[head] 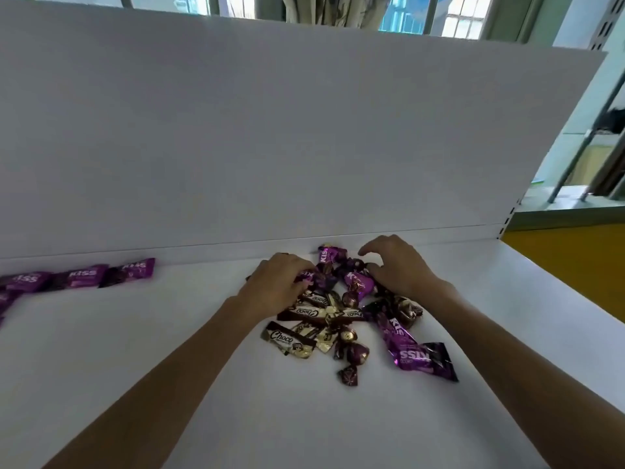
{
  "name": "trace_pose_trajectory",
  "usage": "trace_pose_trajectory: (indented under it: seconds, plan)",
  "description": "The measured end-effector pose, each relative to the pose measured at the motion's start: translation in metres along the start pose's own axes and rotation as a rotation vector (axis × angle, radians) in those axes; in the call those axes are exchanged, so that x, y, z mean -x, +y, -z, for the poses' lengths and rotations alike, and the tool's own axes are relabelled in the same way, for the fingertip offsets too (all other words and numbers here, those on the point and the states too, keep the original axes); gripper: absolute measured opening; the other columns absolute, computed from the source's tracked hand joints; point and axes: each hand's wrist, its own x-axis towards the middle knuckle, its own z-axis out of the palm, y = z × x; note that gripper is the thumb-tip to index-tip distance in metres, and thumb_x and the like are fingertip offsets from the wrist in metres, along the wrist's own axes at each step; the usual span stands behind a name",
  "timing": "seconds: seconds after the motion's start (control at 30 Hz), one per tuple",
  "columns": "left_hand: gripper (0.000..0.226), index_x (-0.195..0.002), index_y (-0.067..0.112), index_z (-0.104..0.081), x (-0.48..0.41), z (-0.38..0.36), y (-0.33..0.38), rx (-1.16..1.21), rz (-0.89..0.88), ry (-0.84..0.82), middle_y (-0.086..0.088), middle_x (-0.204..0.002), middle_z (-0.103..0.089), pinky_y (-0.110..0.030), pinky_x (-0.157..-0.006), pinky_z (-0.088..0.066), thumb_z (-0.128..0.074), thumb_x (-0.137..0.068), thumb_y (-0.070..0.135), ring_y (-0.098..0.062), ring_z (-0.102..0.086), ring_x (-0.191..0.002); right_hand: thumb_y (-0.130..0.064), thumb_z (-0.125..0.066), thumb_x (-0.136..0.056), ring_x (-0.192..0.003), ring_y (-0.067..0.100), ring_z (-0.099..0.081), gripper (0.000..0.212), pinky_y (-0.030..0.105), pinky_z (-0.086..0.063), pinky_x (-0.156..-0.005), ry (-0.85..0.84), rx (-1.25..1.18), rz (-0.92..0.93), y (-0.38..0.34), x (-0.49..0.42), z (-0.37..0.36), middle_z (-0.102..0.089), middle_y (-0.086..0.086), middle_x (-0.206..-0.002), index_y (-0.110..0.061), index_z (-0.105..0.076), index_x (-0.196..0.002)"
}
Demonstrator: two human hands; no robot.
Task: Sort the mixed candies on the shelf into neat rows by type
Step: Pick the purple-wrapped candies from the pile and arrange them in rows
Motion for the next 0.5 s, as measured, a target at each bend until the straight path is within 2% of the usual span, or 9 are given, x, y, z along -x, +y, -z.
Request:
trace_pose_trajectory:
  seconds: [0.17, 0.27, 0.33, 0.4, 0.5]
  plan:
    - [0.043, -0.124, 0.021, -0.054, 0.002, -0.005, 0.005, -0.101, 0.082, 0.05, -0.008, -0.111, -0.053, -0.035, -0.091, -0.039, -0.054, -0.088, 0.043, -0.024, -0.044, -0.107, -0.008, -0.05, -0.086, -0.119, 0.025, -0.046, 0.038, 0.042, -0.039, -0.098, 0.002, -0.041, 0.149, -0.017, -0.014, -0.005, -0.057, 0.006, -0.127, -0.017, -0.056, -0.123]
    - [0.038, -0.115, 0.022, -0.059, 0.009, -0.002, 0.004, -0.055, 0.091, 0.111, -0.002, -0.105, -0.052, -0.029, -0.085, -0.038, -0.062, -0.083, 0.042, -0.018, -0.046, -0.102, 0.004, -0.047, -0.078, -0.123, 0.026, -0.044, 0.056, 0.045, -0.043, -0.095, -0.096, -0.028, 0.28, -0.024, -0.027, -0.009, -0.053, 0.0, -0.134, -0.023, -0.052, -0.127]
    - [0.034, -0.108, 0.021, -0.06, 0.014, 0.001, 0.002, 0.002, 0.09, 0.165, 0.002, -0.1, -0.054, -0.027, -0.08, -0.04, -0.067, -0.08, 0.037, -0.016, -0.05, -0.097, 0.007, -0.046, -0.077, -0.125, 0.024, -0.042, 0.059, 0.046, -0.043, -0.095, -0.173, -0.015, 0.336, -0.026, -0.036, -0.011, -0.054, -0.002, -0.134, -0.025, -0.054, -0.126]
    - [0.032, -0.105, 0.018, -0.06, 0.019, 0.005, 0.001, 0.051, 0.103, 0.21, 0.001, -0.097, -0.059, -0.027, -0.075, -0.042, -0.07, -0.078, 0.032, -0.016, -0.055, -0.09, 0.005, -0.047, -0.078, -0.122, 0.024, -0.044, 0.055, 0.047, -0.042, -0.095, -0.218, 0.0, 0.34, -0.028, -0.041, -0.013, -0.058, 0.0, -0.127, -0.027, -0.058, -0.121]
    - [0.033, -0.106, 0.019, -0.059, 0.029, 0.012, -0.001, 0.062, 0.131, 0.239, 0.002, -0.098, -0.063, -0.026, -0.074, -0.043, -0.071, -0.078, 0.032, -0.015, -0.057, -0.088, -0.015, -0.057, -0.083, -0.112, 0.026, -0.048, 0.031, 0.045, -0.043, -0.09, -0.211, 0.065, 0.322, -0.034, -0.045, -0.015, -0.061, 0.005, -0.109, -0.029, -0.065, -0.11]
